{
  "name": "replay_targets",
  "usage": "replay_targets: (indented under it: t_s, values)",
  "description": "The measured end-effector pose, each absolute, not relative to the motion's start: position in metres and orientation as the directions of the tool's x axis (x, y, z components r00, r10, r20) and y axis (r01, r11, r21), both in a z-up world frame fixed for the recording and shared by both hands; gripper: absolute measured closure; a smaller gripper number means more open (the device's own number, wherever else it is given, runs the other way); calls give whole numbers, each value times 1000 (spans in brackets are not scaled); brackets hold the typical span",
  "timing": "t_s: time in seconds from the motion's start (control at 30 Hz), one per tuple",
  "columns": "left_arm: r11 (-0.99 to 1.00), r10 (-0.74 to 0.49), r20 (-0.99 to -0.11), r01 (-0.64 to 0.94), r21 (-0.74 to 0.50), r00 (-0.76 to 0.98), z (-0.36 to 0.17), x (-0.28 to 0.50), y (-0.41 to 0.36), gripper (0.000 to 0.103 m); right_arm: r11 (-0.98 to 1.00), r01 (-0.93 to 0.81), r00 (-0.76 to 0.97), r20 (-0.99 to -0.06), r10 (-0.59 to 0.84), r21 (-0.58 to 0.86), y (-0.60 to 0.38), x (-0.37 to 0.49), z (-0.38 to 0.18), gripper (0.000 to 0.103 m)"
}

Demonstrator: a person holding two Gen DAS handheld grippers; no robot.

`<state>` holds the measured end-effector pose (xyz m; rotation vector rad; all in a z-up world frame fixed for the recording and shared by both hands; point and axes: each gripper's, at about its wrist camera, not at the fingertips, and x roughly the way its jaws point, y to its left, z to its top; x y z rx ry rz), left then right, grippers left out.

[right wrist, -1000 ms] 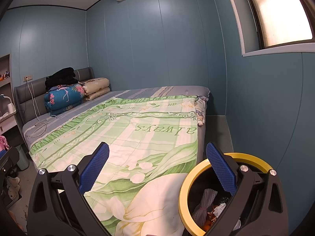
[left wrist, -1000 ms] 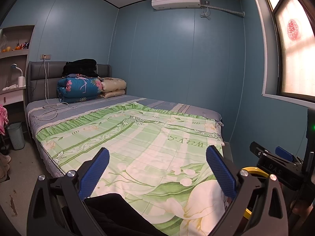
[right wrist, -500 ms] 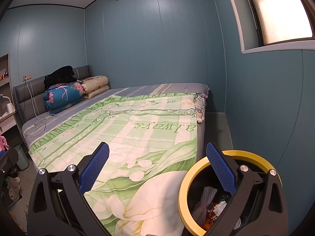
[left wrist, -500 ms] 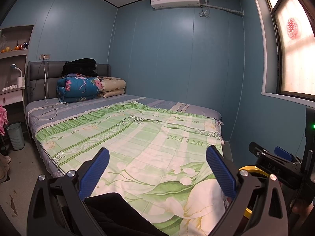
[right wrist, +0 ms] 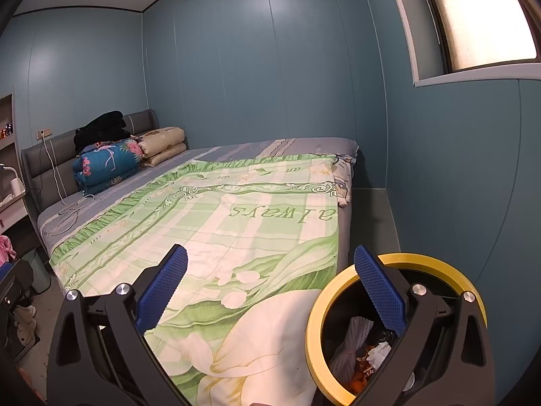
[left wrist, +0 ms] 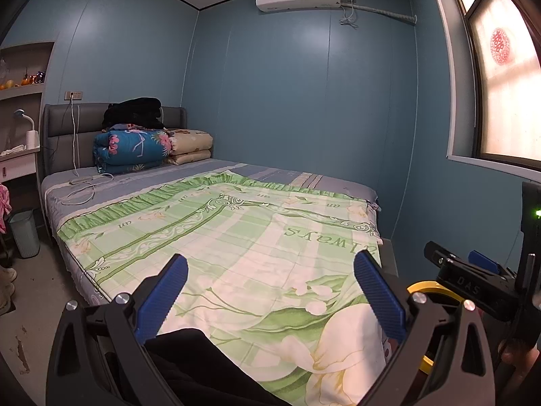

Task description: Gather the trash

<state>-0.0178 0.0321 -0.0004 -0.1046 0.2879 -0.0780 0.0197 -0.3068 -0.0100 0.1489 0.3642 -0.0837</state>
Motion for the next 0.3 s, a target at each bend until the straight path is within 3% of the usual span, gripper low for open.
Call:
replay_targets:
  t_s: [0.3]
  values:
    - [991, -100, -292, 68, -115, 951, -2, -14, 34, 8, 985, 109, 931, -362, -54, 131, -308, 20, -11, 8]
